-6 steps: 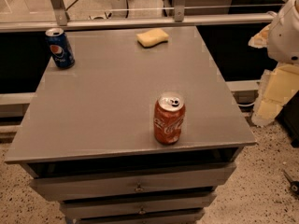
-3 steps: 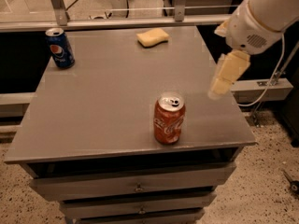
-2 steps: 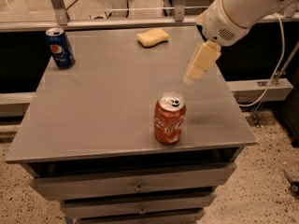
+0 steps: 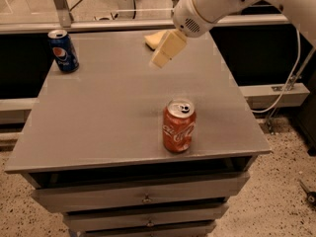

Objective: Pick pepsi can

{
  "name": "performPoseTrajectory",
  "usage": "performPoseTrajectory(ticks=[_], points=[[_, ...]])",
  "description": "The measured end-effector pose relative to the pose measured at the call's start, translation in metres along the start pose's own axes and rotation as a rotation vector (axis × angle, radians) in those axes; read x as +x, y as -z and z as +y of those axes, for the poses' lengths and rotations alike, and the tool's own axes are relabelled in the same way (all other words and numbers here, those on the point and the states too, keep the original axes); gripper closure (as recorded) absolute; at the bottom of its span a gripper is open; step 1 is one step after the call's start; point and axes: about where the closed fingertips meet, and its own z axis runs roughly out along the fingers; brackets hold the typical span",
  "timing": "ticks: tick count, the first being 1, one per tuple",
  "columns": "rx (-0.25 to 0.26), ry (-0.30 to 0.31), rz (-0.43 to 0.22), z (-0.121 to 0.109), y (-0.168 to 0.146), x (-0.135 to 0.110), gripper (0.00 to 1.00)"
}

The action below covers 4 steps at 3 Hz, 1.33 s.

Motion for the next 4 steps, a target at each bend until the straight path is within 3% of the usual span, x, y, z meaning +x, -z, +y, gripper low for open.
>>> performPoseTrajectory(ticks=[1,2,3,4], points=[[0.000,0.000,0.000,0.000,0.000,0.000,0.00],[-0.011,0.000,-0.052,0.002,-0.028,-0.022,0.00],[-0.070,-0.003,-0.212,0.017,-0.102,-0.083,0.00],[-0.088,-0.008,-0.318,0.028,-0.143,-0.121,0.00]])
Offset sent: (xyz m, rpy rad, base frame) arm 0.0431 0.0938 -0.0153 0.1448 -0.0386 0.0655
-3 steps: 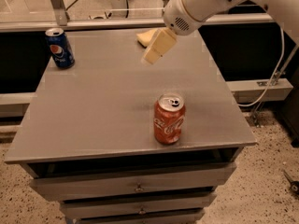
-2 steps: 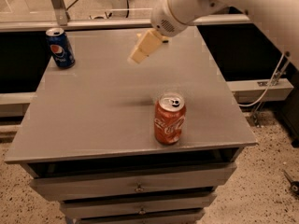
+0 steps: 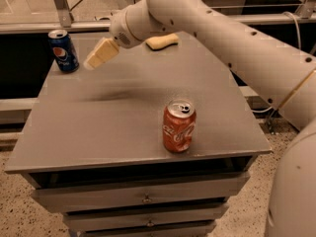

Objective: Pick pepsi can

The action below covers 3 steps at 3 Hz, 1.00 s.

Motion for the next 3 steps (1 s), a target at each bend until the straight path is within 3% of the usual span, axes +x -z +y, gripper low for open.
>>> performPoseTrajectory(ticks=[1,3], points=[[-0.039,0.000,-0.098,0.008,-0.052,-0.022,0.00],[-0.109,0.055,-0.145,0.023,-0.128,-0.036,0.00]])
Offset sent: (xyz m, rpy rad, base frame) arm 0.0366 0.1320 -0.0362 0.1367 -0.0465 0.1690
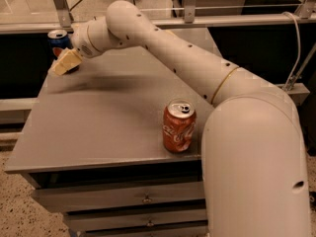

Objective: Pick pepsi can

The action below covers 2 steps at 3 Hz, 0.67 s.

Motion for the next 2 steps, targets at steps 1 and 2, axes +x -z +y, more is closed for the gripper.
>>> performPoseTrajectory(ticks=[1,2], points=[[-0.010,-0.001,0.000,-0.0016,-0.0101,-0.0019,0.00],[-0.020,0.012,0.007,-0.0049,-0.0194,-0.0059,0.25]])
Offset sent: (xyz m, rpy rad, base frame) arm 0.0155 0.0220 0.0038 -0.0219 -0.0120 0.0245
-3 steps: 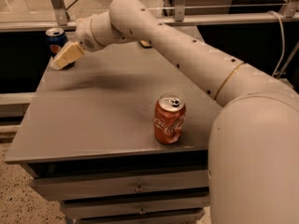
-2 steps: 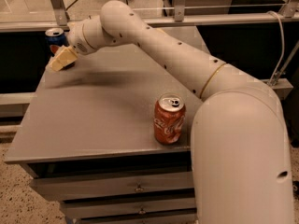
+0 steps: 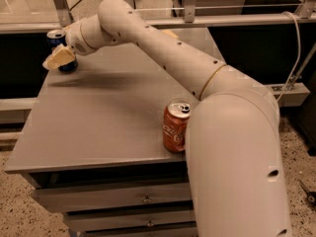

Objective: Pick pepsi can

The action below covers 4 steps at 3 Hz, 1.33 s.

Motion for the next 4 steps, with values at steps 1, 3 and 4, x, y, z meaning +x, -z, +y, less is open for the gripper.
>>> performPoseTrajectory(ticks=[1,3,4], points=[[0.000,0.003,0.005,-0.003,-0.002,0.000,0.47],[0.033,-0.028,-0.022,-0.008,0.031,0.003,0.94],[0.080,-0.030,-0.074,-0.012,0.086,-0.007,1.00]])
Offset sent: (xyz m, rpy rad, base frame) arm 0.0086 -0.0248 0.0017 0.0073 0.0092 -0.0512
